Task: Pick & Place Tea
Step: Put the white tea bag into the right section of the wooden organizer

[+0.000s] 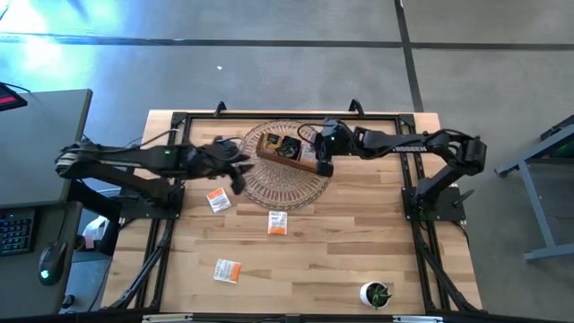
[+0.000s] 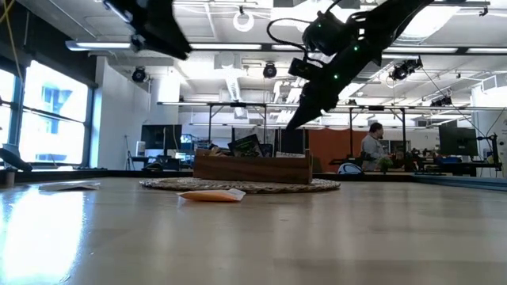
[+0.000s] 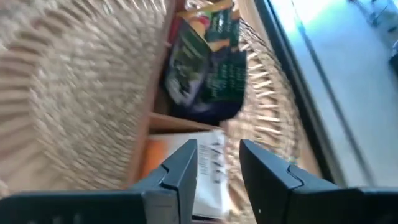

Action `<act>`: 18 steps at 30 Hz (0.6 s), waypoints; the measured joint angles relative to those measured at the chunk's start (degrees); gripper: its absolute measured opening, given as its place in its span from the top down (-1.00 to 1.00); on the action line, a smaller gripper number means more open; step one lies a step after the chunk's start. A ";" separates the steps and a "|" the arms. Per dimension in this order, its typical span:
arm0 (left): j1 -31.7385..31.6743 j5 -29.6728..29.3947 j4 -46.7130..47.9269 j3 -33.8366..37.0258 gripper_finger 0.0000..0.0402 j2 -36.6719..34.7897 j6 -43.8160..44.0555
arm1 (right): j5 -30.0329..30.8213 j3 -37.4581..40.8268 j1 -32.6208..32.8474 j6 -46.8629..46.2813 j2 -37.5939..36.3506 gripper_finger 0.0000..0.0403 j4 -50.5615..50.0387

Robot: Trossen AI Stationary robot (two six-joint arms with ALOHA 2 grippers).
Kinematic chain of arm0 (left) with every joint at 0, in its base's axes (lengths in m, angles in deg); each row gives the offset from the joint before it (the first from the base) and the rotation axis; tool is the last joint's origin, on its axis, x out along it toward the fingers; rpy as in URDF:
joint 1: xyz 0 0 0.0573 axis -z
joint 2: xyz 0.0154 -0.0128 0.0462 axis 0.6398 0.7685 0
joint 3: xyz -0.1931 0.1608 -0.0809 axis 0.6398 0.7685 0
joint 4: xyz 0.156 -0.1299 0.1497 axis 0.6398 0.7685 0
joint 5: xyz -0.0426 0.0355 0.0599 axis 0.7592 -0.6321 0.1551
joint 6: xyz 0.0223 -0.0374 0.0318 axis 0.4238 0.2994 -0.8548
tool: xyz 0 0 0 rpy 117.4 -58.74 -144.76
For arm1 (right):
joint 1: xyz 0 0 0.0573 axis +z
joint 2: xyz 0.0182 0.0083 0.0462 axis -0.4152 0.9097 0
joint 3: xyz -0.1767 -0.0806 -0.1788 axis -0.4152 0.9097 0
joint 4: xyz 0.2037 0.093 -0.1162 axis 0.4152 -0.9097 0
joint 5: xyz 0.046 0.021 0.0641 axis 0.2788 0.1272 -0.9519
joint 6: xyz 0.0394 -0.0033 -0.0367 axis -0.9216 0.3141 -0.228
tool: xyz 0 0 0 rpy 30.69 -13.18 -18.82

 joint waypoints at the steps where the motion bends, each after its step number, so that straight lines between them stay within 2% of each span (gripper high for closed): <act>1: 0.18 -0.10 2.78 -0.02 0.31 -1.81 0.84 | -0.50 0.00 0.88 -2.07 -0.01 0.44 0.08; 6: 0.18 1.22 16.04 0.02 0.31 -9.60 7.68 | -1.92 0.12 8.46 -10.78 -0.01 0.59 3.74; 10: 0.18 7.74 25.82 1.77 0.31 -13.83 11.80 | -2.19 4.30 17.33 -14.71 -0.07 0.70 17.28; 15: 0.18 11.68 24.36 10.50 0.31 -15.71 17.56 | 7.86 9.37 28.40 -10.91 2.90 0.85 40.74; 18: 0.18 14.47 22.32 15.17 0.31 -15.68 17.62 | 10.56 9.61 31.92 -8.97 6.67 0.97 47.98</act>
